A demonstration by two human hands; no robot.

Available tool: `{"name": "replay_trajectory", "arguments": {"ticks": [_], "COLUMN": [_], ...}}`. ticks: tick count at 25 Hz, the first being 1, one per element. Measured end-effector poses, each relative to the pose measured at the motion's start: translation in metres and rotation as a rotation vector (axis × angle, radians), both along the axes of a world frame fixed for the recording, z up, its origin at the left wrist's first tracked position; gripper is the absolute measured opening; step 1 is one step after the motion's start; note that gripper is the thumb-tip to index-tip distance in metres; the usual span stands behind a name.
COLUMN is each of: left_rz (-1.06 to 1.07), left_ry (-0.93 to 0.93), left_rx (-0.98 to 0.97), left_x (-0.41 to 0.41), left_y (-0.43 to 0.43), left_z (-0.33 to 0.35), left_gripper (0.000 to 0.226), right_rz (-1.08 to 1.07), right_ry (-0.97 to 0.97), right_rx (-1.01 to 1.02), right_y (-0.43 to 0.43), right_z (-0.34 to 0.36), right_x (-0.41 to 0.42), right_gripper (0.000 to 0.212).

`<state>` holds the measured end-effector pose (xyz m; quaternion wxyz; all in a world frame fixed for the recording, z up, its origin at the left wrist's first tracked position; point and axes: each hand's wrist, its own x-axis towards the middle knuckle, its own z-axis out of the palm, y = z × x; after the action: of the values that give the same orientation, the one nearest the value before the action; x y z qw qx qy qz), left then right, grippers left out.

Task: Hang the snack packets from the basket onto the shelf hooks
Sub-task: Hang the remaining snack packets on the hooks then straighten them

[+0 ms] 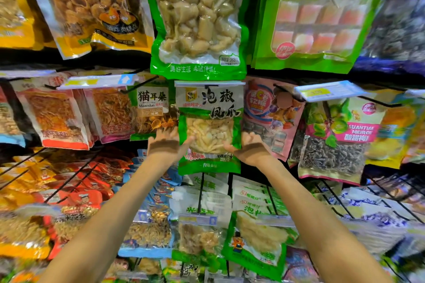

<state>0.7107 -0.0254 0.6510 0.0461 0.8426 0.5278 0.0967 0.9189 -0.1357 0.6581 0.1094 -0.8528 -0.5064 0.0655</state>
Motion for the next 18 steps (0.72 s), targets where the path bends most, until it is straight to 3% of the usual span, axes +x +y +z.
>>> {"name": "replay_trajectory", "arguments": {"ticks": [5, 11, 15, 18], "left_rz": [0.081, -0.017, -0.057, -0.095], "left_ry": [0.218, 0.212, 0.285, 0.256], "left_rx": [0.208, 0.260, 0.296, 0.336], "left_x": [0.000, 0.040, 0.077, 0.098], "left_y": [-0.042, -0.102, -0.140, -0.159], "left_z": [0.003, 0.006, 0.011, 0.017], "left_gripper": [0.061, 0.053, 0.055, 0.049], "right_rz": [0.149, 0.228, 0.241, 0.228], "right_ry": [-0.261, -0.356, -0.282, -0.339], "right_rx": [0.047, 0.147, 0.113, 0.115], "right_y": [-0.034, -0.085, -0.119, -0.136], "right_z": [0.007, 0.006, 0.008, 0.011], "right_x": [0.008, 0.035, 0.059, 0.076], "right_gripper": [0.053, 0.059, 0.059, 0.057]}}
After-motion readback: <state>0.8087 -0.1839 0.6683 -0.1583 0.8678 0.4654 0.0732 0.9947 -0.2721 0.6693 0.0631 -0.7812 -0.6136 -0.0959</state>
